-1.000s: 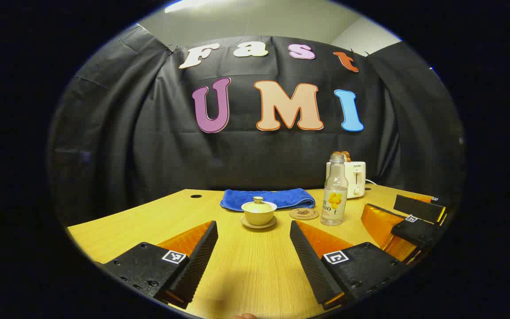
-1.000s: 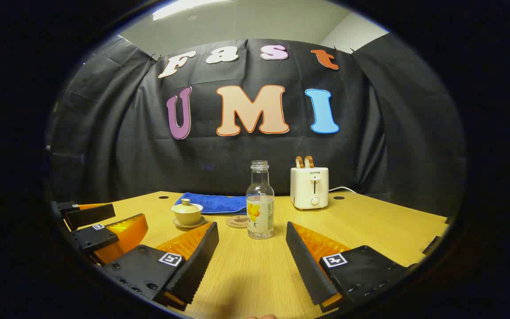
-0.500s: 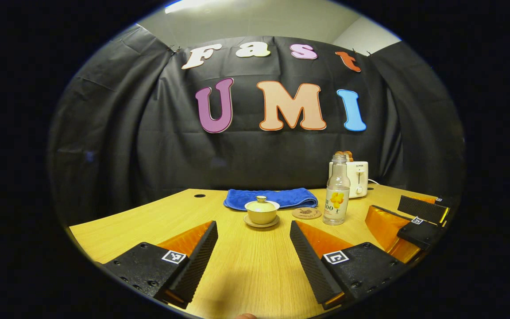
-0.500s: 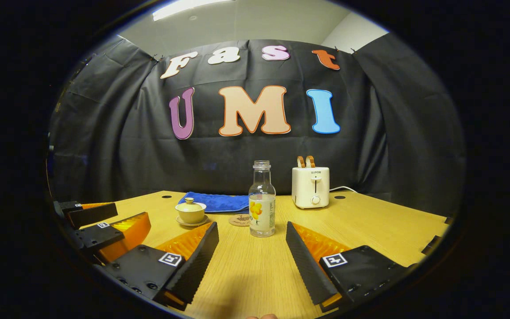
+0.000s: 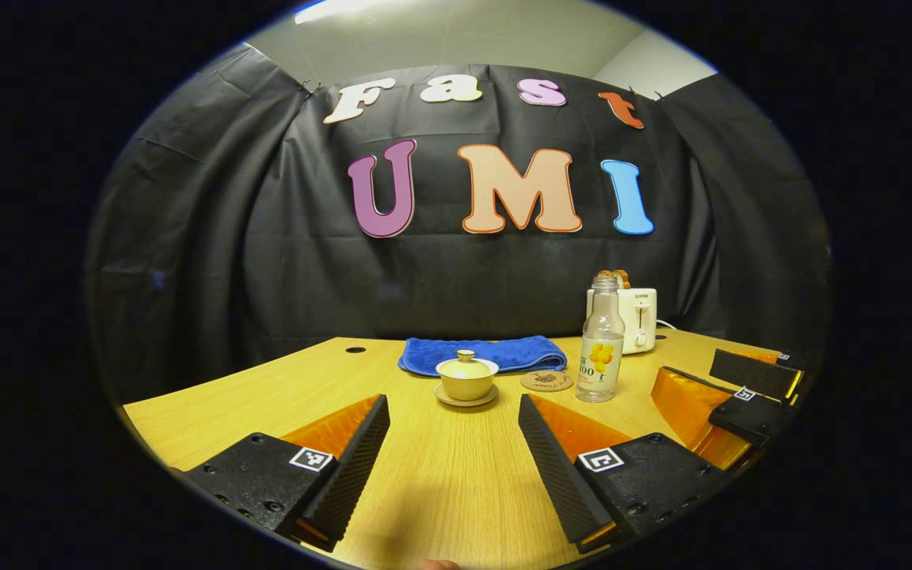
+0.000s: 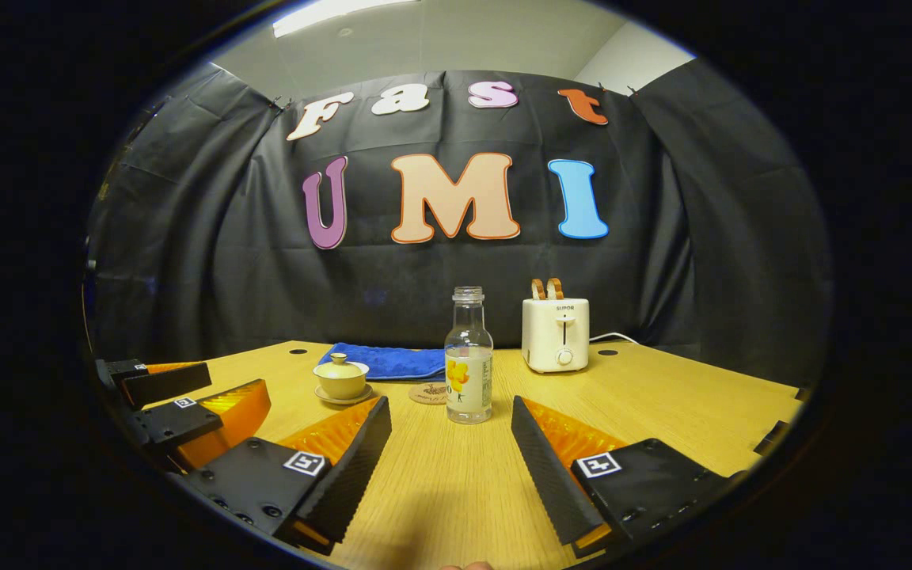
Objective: Open the teacup lid with one hand, grasp the water bottle and pour water into the teacup with the other hand; after pouring, place the water bottle on the coaster and then close the teacup lid.
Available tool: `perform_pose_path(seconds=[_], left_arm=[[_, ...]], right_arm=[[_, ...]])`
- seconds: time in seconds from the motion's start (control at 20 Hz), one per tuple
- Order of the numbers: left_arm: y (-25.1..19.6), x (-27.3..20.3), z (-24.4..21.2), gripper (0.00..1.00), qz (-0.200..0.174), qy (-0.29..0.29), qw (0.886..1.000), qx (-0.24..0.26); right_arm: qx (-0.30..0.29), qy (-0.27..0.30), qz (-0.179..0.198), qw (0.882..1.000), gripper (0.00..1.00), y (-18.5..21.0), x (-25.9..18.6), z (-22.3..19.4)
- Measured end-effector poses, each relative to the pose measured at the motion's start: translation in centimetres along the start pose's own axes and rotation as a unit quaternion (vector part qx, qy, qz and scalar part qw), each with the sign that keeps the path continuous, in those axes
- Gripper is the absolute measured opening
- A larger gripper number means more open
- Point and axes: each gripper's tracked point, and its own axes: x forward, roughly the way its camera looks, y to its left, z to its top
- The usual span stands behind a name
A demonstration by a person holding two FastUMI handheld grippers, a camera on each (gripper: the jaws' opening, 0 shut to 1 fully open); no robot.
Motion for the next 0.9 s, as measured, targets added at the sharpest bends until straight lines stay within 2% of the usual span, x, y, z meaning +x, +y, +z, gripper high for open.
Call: perform_pose_path(seconds=[0.1, 0.15, 0.2, 0.25, 0.35, 0.4, 0.5, 0.55, 0.65, 0.75, 0.8, 0.9], left_arm=[[0.06, 0.05, 0.08, 0.96, 0.001, 0.000, 1.000, 0.000], [0.04, 0.04, 0.04, 0.96, 0.001, 0.000, 1.000, 0.000], [0.04, 0.00, 0.04, 0.96, 0.000, 0.000, 1.000, 0.000], [-0.10, 0.08, 0.07, 0.96, -0.003, -0.001, 1.000, -0.001], [-0.32, 0.08, 0.15, 0.96, -0.009, -0.002, 1.000, -0.001], [-0.31, 0.10, 0.10, 0.96, -0.008, -0.001, 1.000, -0.001], [-0.42, 0.12, 0.10, 0.96, -0.011, -0.002, 1.000, -0.001], [-0.41, 0.07, 0.00, 0.96, -0.012, -0.003, 1.000, -0.001], [-0.61, 0.22, 0.02, 0.96, -0.015, -0.002, 1.000, -0.001], [-0.63, 0.35, 0.02, 0.96, -0.016, 0.000, 1.000, 0.000], [-0.61, 0.26, 0.12, 0.96, -0.016, -0.002, 1.000, -0.001], [-0.89, 0.32, 0.11, 0.96, -0.024, -0.005, 1.000, -0.001]], right_arm=[[0.000, 0.000, 0.000, 1.000, 0.98, 0.00, 0.03, -0.02], [0.000, 0.000, 0.000, 1.000, 0.94, 0.03, 0.00, -0.06], [0.000, 0.000, 0.000, 1.000, 1.00, 0.02, -0.03, -0.09], [0.000, 0.000, 0.000, 1.000, 0.94, 0.01, 0.00, -0.05], [0.000, 0.000, 0.000, 1.000, 0.94, 0.03, 0.07, -0.05], [0.000, 0.000, 0.000, 1.000, 0.98, 0.02, 0.05, 0.00], [0.000, 0.000, 0.000, 1.000, 0.98, 0.03, 0.01, -0.10], [0.000, 0.000, 0.000, 1.000, 0.94, 0.05, 0.03, -0.09], [0.000, 0.000, 0.000, 1.000, 0.98, 0.04, 0.02, -0.07], [0.000, 0.001, 0.000, 1.000, 0.94, 0.02, 0.02, -0.06], [0.000, 0.001, 0.000, 1.000, 0.98, 0.01, 0.03, -0.05], [0.000, 0.001, 0.006, 1.000, 0.98, 0.26, 0.20, -0.16]])
